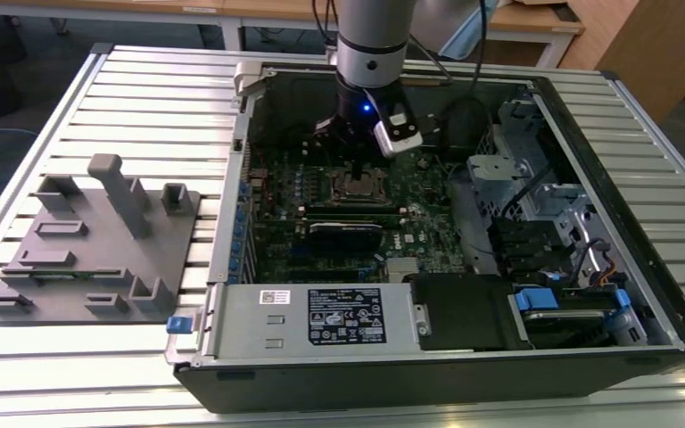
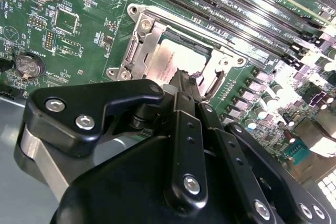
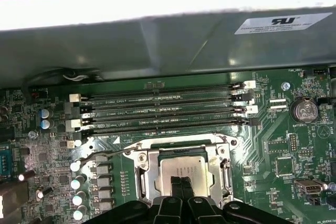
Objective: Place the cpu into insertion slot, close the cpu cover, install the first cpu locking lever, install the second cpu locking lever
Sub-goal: 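Close the cpu cover, then install the first cpu locking lever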
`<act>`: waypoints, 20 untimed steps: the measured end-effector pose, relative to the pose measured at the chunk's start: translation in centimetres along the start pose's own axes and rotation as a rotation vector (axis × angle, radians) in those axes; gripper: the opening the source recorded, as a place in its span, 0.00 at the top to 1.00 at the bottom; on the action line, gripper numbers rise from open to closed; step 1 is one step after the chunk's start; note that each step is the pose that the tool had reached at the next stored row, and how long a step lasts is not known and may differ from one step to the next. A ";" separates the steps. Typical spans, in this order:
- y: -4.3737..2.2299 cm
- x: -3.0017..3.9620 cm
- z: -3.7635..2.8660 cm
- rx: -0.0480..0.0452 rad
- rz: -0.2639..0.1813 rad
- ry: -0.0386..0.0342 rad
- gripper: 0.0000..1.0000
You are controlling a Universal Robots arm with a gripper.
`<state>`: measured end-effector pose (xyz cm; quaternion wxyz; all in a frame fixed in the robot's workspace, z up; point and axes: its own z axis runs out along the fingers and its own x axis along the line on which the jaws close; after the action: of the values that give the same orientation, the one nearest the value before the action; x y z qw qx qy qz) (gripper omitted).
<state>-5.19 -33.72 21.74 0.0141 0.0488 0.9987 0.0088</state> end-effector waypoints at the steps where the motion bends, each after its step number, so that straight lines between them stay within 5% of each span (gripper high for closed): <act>1: 0.00 -0.01 0.00 0.0000 0.000 0.0000 0.90; 14: 0.01 -0.02 -0.31 0.0001 0.000 0.0001 0.90; 20: 0.02 -0.03 -0.94 -0.0006 0.000 0.0001 0.90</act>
<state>-5.19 -33.72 22.68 0.0140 0.0488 0.9987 0.0091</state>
